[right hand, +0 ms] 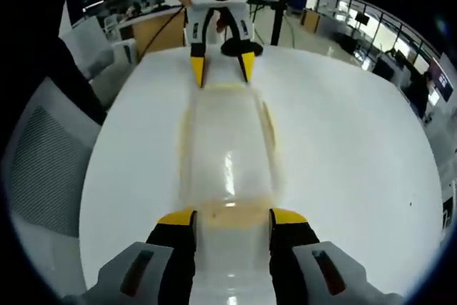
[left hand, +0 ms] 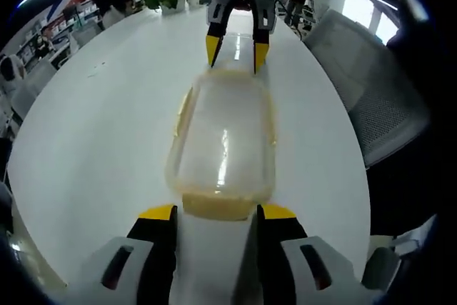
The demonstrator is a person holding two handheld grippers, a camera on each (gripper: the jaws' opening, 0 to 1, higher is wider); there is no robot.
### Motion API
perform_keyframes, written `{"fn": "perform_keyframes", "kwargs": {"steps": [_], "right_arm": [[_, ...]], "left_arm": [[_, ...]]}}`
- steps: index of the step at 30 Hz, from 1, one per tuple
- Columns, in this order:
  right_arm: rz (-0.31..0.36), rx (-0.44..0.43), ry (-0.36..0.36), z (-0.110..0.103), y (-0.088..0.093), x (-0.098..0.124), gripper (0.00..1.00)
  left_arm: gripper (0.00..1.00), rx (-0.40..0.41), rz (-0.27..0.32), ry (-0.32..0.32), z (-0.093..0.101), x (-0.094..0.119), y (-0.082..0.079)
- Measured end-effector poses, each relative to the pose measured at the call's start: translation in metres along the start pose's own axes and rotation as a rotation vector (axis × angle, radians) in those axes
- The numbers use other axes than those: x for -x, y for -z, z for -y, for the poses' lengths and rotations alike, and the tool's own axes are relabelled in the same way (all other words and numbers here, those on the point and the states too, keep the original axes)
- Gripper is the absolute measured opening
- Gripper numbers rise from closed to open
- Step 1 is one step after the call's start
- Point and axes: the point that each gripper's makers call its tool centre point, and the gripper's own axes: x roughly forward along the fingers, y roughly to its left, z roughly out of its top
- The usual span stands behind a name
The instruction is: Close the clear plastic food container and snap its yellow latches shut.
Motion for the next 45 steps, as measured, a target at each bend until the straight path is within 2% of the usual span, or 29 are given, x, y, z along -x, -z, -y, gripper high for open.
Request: {"fn": "perform_keyframes", "kwargs": {"steps": [16, 20, 21, 22, 23, 36, 45], "right_arm": [[-0.063, 0.034, -0.032, -0.001, 0.006, -0.008, 0.40], [-0.093, 0.055, -0.026, -0.002, 0.005, -0.013, 0.39], [-0.104, 0.059, -0.024, -0.002, 0.006, -0.014, 0.39], [-0.101, 0.080, -0.017, 0.000, 0.004, -0.014, 0.39], [-0.130, 0.105, -0.003, 0.003, 0.007, -0.014, 0.39], [-0.158, 0.044, -0.057, 0.003, 0.011, -0.018, 0.40], [-0.176, 0.061, -0.069, 0.002, 0.012, -0.018, 0.40]], "left_arm": [[0.43, -0.030, -0.018, 0.015, 0.002, -0.005, 0.001], [0.43, -0.046, -0.035, 0.022, 0.003, -0.009, -0.001], [0.43, -0.073, -0.058, 0.025, 0.003, -0.011, 0.001], [0.42, -0.082, -0.068, 0.032, 0.005, -0.013, 0.002], [0.42, -0.071, -0.057, 0.037, 0.006, -0.013, -0.001], [0.40, -0.091, -0.074, 0.052, 0.004, -0.013, -0.001], [0.40, -0.084, -0.090, 0.050, 0.003, -0.013, -0.001]]}}
